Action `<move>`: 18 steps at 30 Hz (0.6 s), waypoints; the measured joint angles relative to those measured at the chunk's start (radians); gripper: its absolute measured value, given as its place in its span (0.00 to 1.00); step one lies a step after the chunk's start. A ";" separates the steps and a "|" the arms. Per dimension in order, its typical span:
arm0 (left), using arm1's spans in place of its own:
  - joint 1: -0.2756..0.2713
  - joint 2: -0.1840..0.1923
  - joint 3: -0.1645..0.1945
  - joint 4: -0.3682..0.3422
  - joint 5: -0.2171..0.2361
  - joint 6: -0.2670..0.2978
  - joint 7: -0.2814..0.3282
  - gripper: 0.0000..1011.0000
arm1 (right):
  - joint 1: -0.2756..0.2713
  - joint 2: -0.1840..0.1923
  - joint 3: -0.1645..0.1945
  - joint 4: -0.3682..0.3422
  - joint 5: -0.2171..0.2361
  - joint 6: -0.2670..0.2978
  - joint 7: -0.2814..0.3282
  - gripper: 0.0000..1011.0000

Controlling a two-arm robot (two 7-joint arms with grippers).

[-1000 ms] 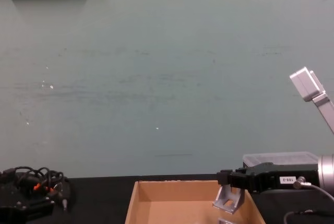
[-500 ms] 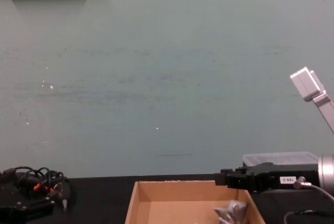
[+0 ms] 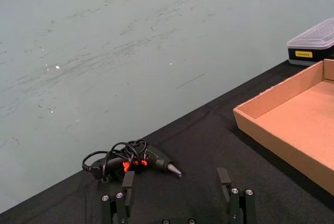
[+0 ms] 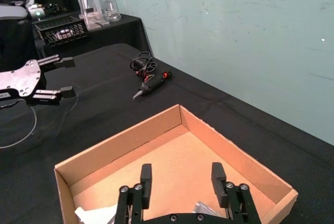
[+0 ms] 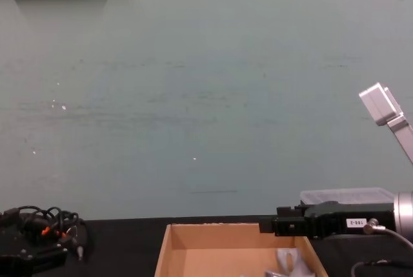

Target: Use one hand to pick up the angle iron from the table and place it into the box.

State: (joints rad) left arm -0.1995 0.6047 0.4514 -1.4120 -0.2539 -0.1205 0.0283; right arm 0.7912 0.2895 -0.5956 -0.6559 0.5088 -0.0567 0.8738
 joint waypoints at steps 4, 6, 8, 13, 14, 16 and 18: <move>0.000 0.000 0.000 0.000 0.000 0.000 0.000 0.99 | 0.000 0.000 0.000 0.000 0.000 0.000 0.000 0.83; 0.000 0.000 0.000 0.000 0.000 0.000 0.000 0.99 | 0.000 0.000 0.000 -0.001 0.000 0.000 0.000 0.89; 0.000 0.000 0.000 0.000 0.000 0.000 0.000 0.99 | 0.000 0.000 0.000 -0.001 0.000 0.000 0.000 0.95; 0.000 0.000 0.000 0.000 0.000 0.000 0.000 0.99 | -0.025 0.013 0.013 -0.044 0.001 0.011 -0.008 0.99; 0.000 0.000 0.000 0.000 0.000 0.000 0.000 0.99 | -0.041 0.021 0.023 -0.073 0.004 0.017 -0.014 0.99; 0.000 0.000 0.000 0.000 0.000 0.000 0.000 0.99 | -0.059 0.030 0.034 -0.104 0.009 0.021 -0.022 0.99; 0.000 0.000 0.000 0.000 0.000 0.000 0.000 0.99 | -0.080 0.039 0.044 -0.140 0.015 0.024 -0.032 0.99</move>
State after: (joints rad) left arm -0.1996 0.6047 0.4514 -1.4120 -0.2539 -0.1206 0.0283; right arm 0.7108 0.3288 -0.5511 -0.7957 0.5238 -0.0328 0.8420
